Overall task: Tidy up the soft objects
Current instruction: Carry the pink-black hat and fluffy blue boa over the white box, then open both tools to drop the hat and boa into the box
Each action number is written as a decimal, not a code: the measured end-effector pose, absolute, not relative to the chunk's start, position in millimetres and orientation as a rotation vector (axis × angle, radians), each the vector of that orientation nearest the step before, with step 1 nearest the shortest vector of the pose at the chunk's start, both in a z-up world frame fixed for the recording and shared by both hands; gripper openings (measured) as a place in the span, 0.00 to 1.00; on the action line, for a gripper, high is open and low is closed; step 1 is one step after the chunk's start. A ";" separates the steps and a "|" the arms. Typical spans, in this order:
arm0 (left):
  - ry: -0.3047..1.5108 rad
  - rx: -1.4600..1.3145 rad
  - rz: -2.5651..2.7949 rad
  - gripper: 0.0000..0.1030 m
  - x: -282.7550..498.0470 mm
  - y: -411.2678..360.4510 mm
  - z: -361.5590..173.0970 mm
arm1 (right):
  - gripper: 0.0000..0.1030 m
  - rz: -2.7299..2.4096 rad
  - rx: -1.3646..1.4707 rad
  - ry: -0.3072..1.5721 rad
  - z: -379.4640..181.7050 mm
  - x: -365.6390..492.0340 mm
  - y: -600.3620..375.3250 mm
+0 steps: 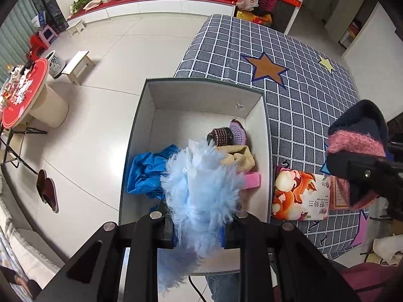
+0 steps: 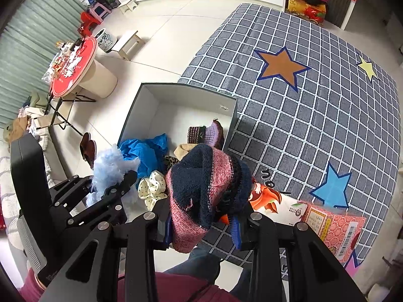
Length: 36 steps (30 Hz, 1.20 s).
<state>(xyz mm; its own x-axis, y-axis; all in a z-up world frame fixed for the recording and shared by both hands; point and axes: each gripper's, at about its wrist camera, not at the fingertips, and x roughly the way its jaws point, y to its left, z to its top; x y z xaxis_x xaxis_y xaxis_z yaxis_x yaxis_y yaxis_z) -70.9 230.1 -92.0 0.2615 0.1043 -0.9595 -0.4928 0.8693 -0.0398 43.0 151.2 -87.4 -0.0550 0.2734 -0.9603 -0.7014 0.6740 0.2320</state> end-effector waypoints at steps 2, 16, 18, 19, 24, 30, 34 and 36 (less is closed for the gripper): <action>1.249 -0.363 0.414 0.24 -70.5 230.2 -92.6 | 0.35 0.828 -0.386 1.418 -88.0 42.8 152.2; 1.266 -0.354 0.392 0.24 -64.6 230.8 -99.0 | 0.35 0.833 -0.390 1.429 -93.5 45.5 155.4; 1.267 -0.349 0.395 0.24 -64.2 231.7 -100.3 | 0.35 0.836 -0.389 1.426 -93.9 46.3 157.8; 1.270 -0.350 0.398 0.24 -64.3 232.7 -101.7 | 0.35 0.837 -0.390 1.424 -94.3 46.5 159.4; 1.273 -0.381 0.414 0.25 -65.4 238.8 -107.4 | 0.35 0.847 -0.421 1.435 -99.7 47.1 172.7; 1.190 -0.413 0.430 0.81 -74.0 243.5 -99.6 | 0.62 0.870 -0.475 1.409 -97.7 45.1 190.3; 1.128 -0.440 0.449 0.87 -83.1 250.9 -88.3 | 0.97 0.890 -0.511 1.338 -85.0 40.5 199.4; 1.096 -0.426 0.462 0.88 -88.5 255.0 -79.7 | 0.97 0.883 -0.541 1.300 -78.8 38.5 200.9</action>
<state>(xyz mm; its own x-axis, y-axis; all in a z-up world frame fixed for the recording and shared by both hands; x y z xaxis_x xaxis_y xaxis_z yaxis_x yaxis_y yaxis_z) -88.5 255.0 -79.7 0.3817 0.1439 -0.9130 -0.5523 0.8275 -0.1005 38.5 200.9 -78.8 0.0247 0.2514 -0.9676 -0.8071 0.5762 0.1291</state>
